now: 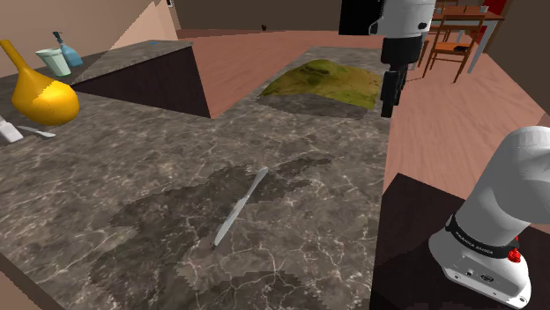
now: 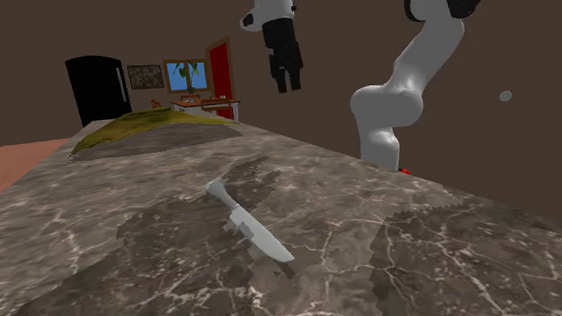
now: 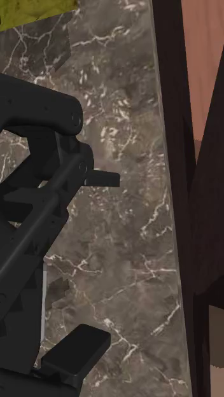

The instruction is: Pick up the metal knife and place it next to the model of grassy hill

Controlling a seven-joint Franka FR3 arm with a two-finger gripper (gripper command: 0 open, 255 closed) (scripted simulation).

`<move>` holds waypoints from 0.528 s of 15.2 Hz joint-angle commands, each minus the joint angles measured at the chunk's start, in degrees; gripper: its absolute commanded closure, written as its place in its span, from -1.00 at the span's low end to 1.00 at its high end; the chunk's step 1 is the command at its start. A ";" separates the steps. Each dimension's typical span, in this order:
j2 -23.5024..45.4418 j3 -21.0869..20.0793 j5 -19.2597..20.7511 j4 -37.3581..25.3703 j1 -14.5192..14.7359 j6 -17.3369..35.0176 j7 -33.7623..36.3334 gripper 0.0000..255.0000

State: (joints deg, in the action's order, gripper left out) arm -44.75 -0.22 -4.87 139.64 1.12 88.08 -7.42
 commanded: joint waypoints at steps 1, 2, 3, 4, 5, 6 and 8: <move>0.00 0.00 0.00 0.00 0.00 0.00 0.00 -1.00; -1.04 -1.94 -1.15 0.66 -0.13 0.17 3.58 -1.00; -1.90 -3.97 -2.35 1.18 -0.30 0.37 7.13 -1.00; -2.58 -6.04 -3.58 1.55 -0.47 0.60 10.69 -1.00; -3.08 -8.14 -4.82 1.78 -0.65 0.88 14.25 -1.00; -3.40 -10.28 -6.05 1.87 -0.85 1.21 17.81 -1.00; -3.46 -14.61 -8.41 1.60 -1.32 2.00 24.96 -1.00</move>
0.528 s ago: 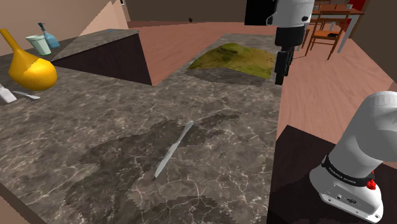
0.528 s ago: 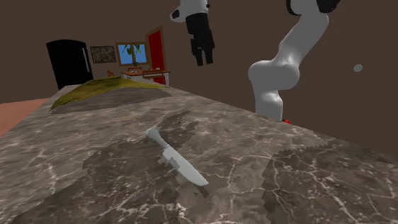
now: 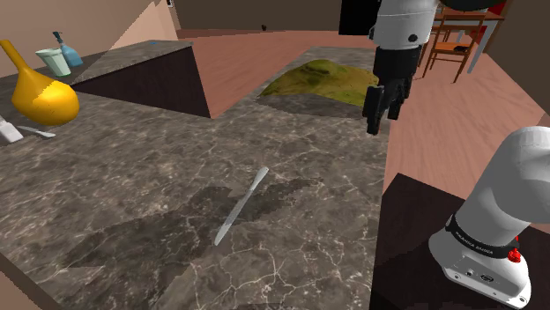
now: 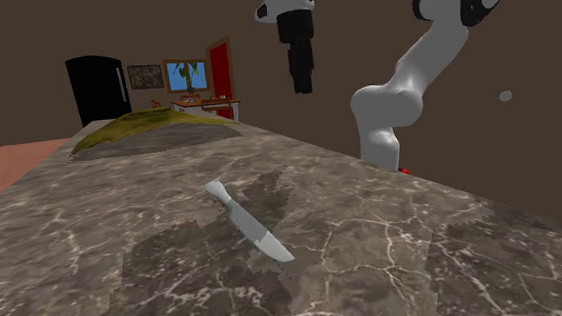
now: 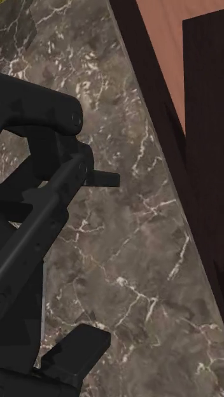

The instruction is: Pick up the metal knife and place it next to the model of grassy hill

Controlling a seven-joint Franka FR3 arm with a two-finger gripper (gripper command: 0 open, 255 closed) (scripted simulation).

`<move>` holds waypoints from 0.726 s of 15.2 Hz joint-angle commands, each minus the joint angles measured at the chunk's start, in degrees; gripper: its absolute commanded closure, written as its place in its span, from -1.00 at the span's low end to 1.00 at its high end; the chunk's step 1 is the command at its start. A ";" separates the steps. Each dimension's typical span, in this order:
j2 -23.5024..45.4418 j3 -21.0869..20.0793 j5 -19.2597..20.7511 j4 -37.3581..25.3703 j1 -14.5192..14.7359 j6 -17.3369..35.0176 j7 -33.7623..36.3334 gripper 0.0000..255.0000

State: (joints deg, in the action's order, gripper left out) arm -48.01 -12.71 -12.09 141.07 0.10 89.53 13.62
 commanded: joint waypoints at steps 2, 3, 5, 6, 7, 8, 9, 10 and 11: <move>0.48 -6.51 -3.32 -0.67 -0.95 1.50 11.07 -1.00; 1.09 -8.74 -4.28 -1.30 -1.39 2.03 14.64 -1.00; 2.80 -13.24 -5.90 -2.97 -2.56 3.18 21.79 -1.00; 3.89 -15.52 -6.54 -4.01 -3.31 3.77 25.36 -1.00; 5.11 -17.84 -7.06 -5.17 -4.19 4.38 28.93 -1.00; 6.48 -20.18 -7.43 -6.46 -5.18 4.99 32.53 -1.00; 7.99 -22.55 -7.64 -7.86 -6.29 5.60 36.15 -1.00; 9.62 -24.97 -7.70 -9.38 -7.54 6.21 39.79 -1.00; 11.37 -27.47 -7.58 -11.01 -8.95 6.79 43.47 -1.00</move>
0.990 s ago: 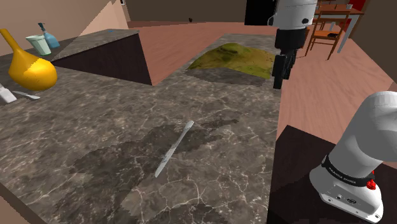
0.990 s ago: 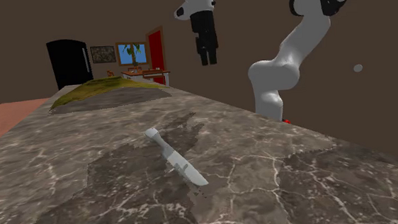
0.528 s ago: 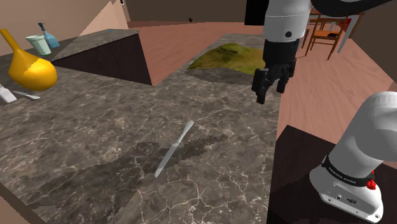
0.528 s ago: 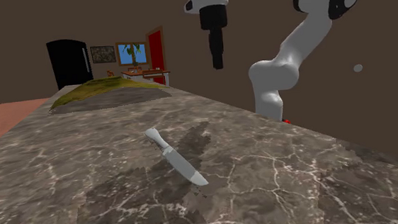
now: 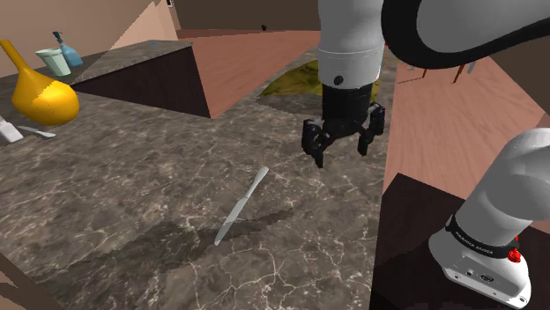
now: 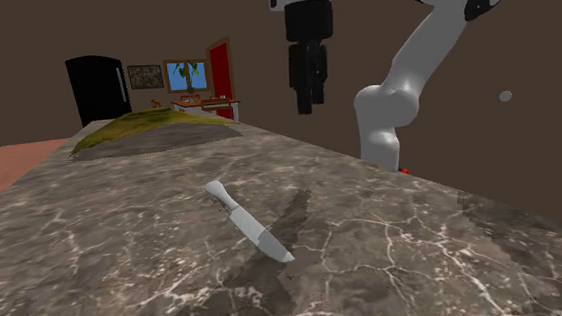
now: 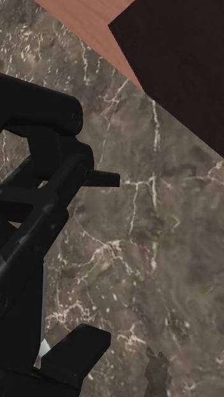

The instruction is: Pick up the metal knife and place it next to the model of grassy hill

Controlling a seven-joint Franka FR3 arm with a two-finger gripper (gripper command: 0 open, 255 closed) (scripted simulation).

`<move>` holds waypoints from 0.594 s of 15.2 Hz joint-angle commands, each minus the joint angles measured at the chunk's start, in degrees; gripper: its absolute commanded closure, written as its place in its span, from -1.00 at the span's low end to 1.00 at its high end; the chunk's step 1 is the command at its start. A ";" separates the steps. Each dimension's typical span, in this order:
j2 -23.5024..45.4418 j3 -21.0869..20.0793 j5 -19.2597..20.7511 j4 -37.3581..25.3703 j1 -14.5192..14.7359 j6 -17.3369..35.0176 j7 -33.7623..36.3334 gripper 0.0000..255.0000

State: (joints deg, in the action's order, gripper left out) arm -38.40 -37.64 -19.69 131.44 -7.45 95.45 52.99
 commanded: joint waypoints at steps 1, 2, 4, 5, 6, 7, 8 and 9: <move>3.64 -5.14 0.31 -3.12 -3.00 1.44 7.82 -1.00; 5.65 -7.84 0.82 -4.96 -4.74 1.97 11.60 -1.00; 10.13 -13.70 2.55 -8.94 -8.80 2.93 19.43 -1.00; 12.67 -16.93 3.88 -11.07 -11.12 3.36 23.56 -1.00; 15.48 -20.50 5.57 -13.30 -13.73 3.72 27.88 -1.00; 18.65 -24.56 7.74 -15.62 -16.73 4.01 32.46 -1.00; 22.38 -29.37 10.61 -18.05 -20.25 4.22 37.49 -1.00; 27.25 -35.61 14.74 -20.59 -24.69 4.28 43.39 -1.00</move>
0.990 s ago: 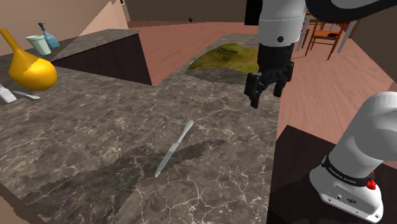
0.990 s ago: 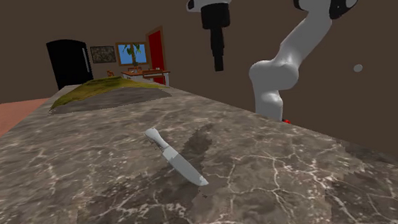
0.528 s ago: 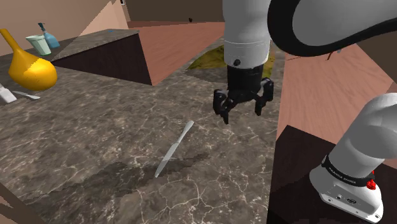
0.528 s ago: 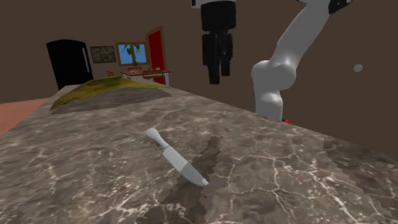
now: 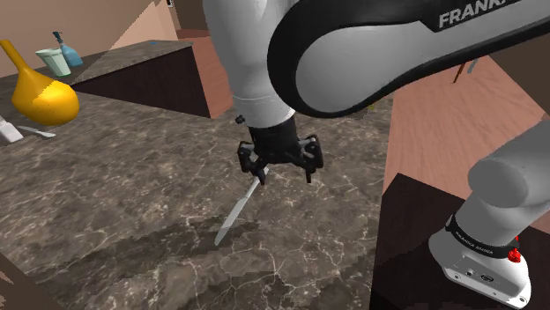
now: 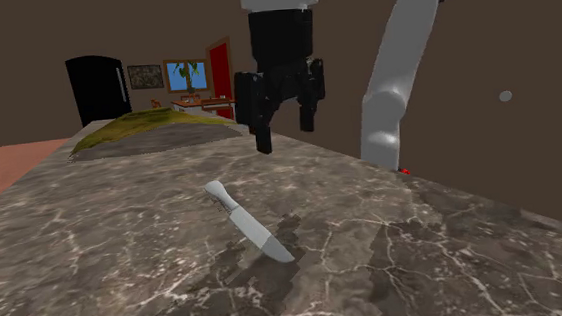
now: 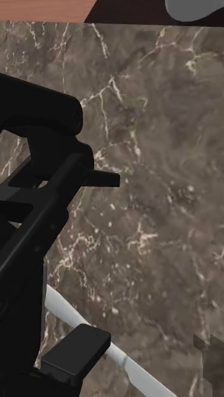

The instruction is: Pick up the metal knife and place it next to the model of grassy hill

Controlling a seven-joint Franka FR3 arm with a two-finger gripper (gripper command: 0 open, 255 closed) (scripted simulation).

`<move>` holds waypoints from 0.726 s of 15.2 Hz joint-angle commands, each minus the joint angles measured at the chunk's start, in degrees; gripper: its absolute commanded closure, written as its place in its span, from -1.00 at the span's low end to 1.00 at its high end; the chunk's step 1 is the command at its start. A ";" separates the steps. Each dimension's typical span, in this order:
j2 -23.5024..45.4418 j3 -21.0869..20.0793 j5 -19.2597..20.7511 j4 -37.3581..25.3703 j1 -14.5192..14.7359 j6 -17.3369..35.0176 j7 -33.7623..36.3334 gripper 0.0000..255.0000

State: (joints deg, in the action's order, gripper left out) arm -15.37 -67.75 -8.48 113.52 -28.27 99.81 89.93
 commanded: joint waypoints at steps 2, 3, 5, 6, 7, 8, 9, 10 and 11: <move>19.20 21.05 16.64 -8.39 28.53 -1.64 21.43 -1.00; 33.17 -8.45 29.94 -12.12 5.87 -5.62 33.45 -1.00; 36.80 3.76 31.94 -18.62 18.96 -7.99 38.30 -1.00; 39.88 6.37 34.00 -22.18 22.69 -9.72 41.25 -1.00; 42.82 8.64 35.84 -25.88 26.00 -11.48 43.89 -1.00; 43.78 9.51 36.38 -27.22 27.18 -12.09 44.71 -1.00; 43.64 9.51 36.34 -26.24 26.79 -11.27 44.77 -1.00; 43.53 9.48 36.33 -25.29 26.40 -10.47 44.84 -1.00; 43.44 9.46 36.34 -24.36 26.03 -9.67 44.91 -1.00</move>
State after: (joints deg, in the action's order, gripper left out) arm 27.90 -58.49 27.64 88.63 -2.14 89.53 134.56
